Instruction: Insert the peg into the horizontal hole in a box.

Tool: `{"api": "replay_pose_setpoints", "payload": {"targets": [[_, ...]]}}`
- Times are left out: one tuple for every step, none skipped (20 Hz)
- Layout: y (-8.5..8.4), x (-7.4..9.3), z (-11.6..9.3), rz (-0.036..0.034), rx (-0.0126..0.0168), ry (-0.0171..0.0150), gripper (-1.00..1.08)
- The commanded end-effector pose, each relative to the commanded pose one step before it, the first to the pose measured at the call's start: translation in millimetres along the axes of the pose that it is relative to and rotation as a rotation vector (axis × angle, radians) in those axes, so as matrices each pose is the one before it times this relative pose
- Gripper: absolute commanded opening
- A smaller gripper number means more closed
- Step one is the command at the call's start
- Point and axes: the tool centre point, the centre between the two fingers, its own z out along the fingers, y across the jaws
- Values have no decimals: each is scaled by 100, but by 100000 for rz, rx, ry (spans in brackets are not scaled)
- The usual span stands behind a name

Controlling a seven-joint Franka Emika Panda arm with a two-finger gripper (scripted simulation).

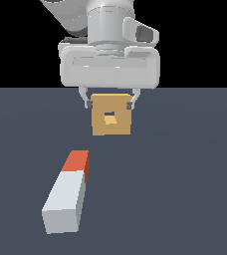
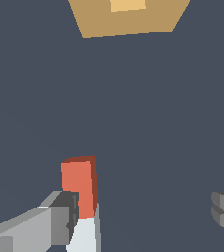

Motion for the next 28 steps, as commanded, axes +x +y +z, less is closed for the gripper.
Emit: {"api": "replay_pose_setpoints", "payload": {"targets": [[1, -1, 1, 0, 0, 0, 100], [-14, -34, 19, 0, 0, 0, 100], [-46, -62, 42, -63, -27, -12, 100], [-75, -130, 83, -64, -25, -10, 100], [-105, -184, 117, -90, -35, -15, 100], [-138, -233, 150, -127, -50, -21, 100], [-171, -290, 186, -155, -61, -27, 100], [-204, -353, 225, -179, -71, -31, 100], [-238, -411, 263, -210, -83, -37, 100], [-271, -466, 298, -246, -97, -43, 100], [-302, -525, 336, -269, -106, -47, 100], [-331, -576, 369, -304, -120, -54, 100], [-359, -633, 404, -323, -127, -57, 100], [-384, -679, 435, -359, -141, -64, 100], [-408, -730, 467, -380, -150, -68, 100], [-429, -776, 496, -401, -158, -72, 100], [-423, -769, 491, -396, -156, -72, 100], [-404, -740, 473, -380, -150, -69, 100], [-384, -713, 456, -364, -143, -65, 100], [-361, -684, 438, -353, -140, -61, 100], [-334, -651, 417, -336, -134, -54, 100], [-302, -603, 386, -311, -125, -47, 100], [-272, -555, 354, -269, -108, -40, 100], [-242, -493, 316, -254, -102, -37, 100], [-214, -442, 283, -220, -89, -31, 100], [-185, -383, 246, -201, -81, -28, 100], [-156, -333, 213, -168, -69, -21, 100], [-126, -280, 179, -142, -59, -15, 100]]}}
